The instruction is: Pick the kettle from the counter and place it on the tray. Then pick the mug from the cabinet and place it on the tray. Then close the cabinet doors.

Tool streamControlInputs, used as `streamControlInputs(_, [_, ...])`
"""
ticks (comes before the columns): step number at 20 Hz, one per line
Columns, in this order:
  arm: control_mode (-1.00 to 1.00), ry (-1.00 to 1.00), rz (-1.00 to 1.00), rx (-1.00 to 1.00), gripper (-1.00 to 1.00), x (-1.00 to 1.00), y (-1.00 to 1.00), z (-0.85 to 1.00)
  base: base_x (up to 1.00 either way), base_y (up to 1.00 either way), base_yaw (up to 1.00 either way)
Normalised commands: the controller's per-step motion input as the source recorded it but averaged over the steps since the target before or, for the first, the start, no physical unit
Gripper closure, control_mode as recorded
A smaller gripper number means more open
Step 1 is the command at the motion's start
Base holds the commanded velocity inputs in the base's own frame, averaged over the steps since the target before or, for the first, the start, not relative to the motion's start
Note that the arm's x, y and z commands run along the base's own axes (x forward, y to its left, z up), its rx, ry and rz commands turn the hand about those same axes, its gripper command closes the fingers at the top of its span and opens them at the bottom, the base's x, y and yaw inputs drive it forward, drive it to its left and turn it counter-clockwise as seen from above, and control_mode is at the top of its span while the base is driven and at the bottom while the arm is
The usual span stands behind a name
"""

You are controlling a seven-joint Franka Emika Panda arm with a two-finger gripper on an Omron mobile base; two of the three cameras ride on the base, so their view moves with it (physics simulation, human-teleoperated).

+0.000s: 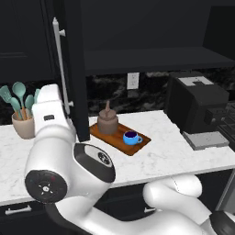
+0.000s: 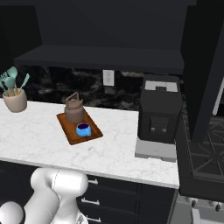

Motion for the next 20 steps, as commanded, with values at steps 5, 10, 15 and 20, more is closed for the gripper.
streamControlInputs(5, [-1.0, -0.13, -0.08, 0.0, -1.0, 0.01, -0.37, 0.22, 0.0, 0.0, 0.0])
streamControlInputs(10, [-1.0, -0.11, -0.13, 0.0, -1.0, 0.05, -0.48, 0.14, 0.0, 0.0, 0.0])
streamControlInputs(15, [-1.0, -0.09, -0.1, 0.0, -1.0, 0.13, -0.63, 0.06, 0.0, 0.0, 0.0])
streamControlInputs(20, [-1.0, -0.01, -0.13, 0.0, -1.0, 0.21, -0.68, 0.11, 0.0, 0.0, 0.0])
